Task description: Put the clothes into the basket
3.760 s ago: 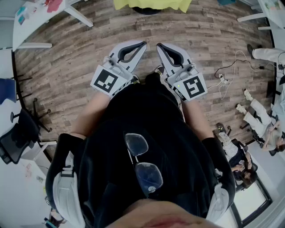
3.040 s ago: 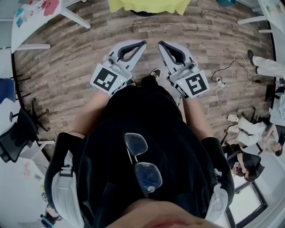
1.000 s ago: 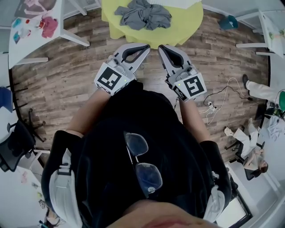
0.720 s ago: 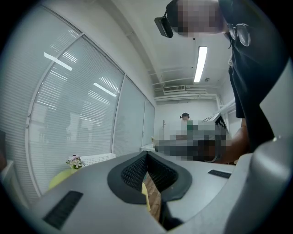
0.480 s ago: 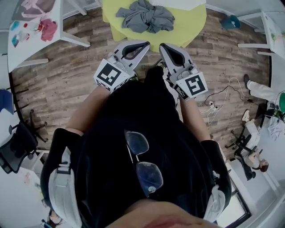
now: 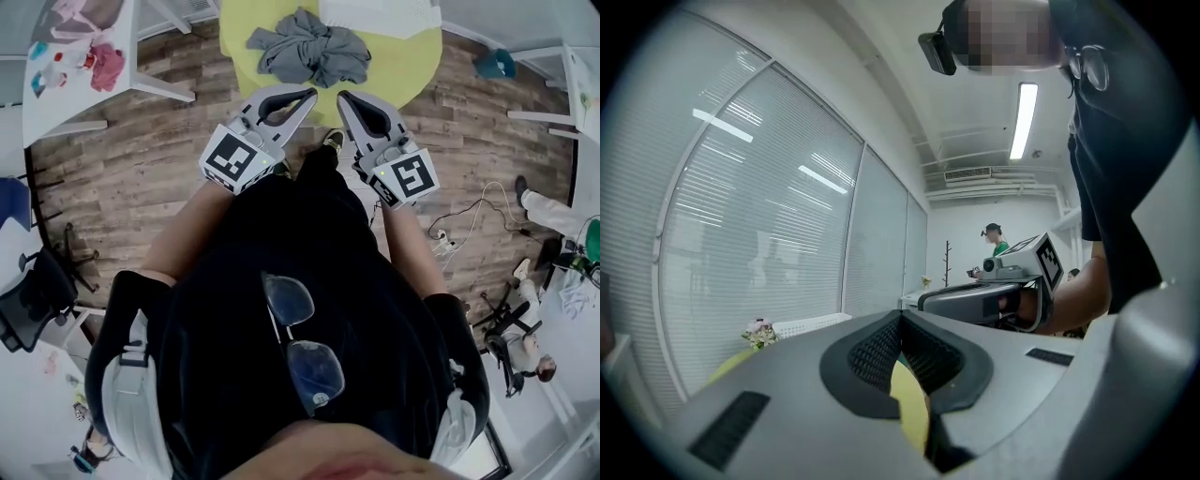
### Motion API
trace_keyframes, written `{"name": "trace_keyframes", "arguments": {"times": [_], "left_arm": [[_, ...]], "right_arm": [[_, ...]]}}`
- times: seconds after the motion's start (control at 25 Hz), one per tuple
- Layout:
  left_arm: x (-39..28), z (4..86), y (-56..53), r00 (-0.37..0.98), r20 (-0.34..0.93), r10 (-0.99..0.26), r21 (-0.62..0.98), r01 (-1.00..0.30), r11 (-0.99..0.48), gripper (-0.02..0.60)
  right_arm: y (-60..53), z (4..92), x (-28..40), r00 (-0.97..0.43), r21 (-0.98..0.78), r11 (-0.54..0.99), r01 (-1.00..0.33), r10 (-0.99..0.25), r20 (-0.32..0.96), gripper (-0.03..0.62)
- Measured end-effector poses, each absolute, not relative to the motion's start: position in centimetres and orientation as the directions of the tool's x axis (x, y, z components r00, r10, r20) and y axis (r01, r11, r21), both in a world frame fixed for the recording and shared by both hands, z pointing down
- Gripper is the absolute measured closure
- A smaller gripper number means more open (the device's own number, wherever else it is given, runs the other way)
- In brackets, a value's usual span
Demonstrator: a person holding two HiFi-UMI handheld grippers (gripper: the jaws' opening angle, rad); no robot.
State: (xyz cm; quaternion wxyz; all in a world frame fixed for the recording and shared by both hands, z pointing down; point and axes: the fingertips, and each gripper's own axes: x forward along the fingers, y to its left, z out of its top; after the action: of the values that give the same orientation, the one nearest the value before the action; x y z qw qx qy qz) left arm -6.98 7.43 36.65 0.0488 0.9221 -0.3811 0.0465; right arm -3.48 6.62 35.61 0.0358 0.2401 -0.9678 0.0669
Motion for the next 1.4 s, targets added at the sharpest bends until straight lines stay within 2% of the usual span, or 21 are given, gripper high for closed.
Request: {"name": "trace_keyframes", "arguments": {"times": [0.92,1.4], "left_arm": [[-3.1,36.7,-4.3,0.581,0.153,-0.799,0.043,-0.812,-0.582,0.571],[-2.0,39.8,-6.8,0.515,0.212,-0.831,0.065,-0.855,-0.514,0.571]], "right_arm": [[-5.5,36.2,-0.3,-0.936,-0.106,0.932,-0.348,-0.337,0.104,0.569],[-8.6,38.3,1.0,-0.953,-0.153,0.944,-0.294,-0.278,0.119,0.569]]}}
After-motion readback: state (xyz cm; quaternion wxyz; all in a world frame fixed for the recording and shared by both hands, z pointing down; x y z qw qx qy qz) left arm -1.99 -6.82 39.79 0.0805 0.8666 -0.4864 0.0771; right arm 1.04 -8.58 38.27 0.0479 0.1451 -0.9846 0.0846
